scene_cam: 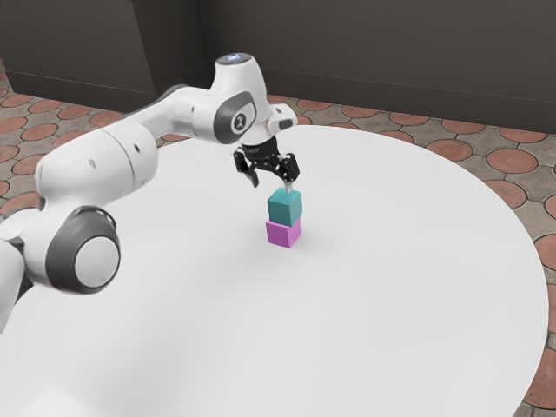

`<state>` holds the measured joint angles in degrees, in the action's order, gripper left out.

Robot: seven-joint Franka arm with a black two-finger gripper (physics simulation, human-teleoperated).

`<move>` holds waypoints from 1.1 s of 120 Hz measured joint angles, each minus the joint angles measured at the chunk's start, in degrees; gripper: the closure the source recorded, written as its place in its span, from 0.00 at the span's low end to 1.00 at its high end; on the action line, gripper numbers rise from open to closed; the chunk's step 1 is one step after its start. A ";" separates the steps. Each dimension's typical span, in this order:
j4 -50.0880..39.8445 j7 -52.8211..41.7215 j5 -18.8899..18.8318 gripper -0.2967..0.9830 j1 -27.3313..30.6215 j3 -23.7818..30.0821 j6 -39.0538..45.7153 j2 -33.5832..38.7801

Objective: Pick up the blue block with one arm, and put the blue block on the table with one arm

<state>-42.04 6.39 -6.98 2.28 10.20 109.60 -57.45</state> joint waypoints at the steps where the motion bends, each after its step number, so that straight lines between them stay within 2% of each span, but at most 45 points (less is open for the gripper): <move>1: 0.14 -0.03 -0.09 0.25 -0.01 0.05 0.32 -0.20; 32: -0.23 -1.59 -2.16 0.26 -0.23 0.69 8.83 -2.19; 84: -4.91 -3.18 -1.93 0.26 0.21 0.76 11.90 -2.25; 102: -5.54 -3.53 -1.91 0.29 0.19 0.70 12.11 -2.51; 132: -5.71 -3.94 -1.90 0.42 0.25 0.69 12.23 -2.64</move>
<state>-47.75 2.46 -8.87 2.54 10.90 121.83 -60.09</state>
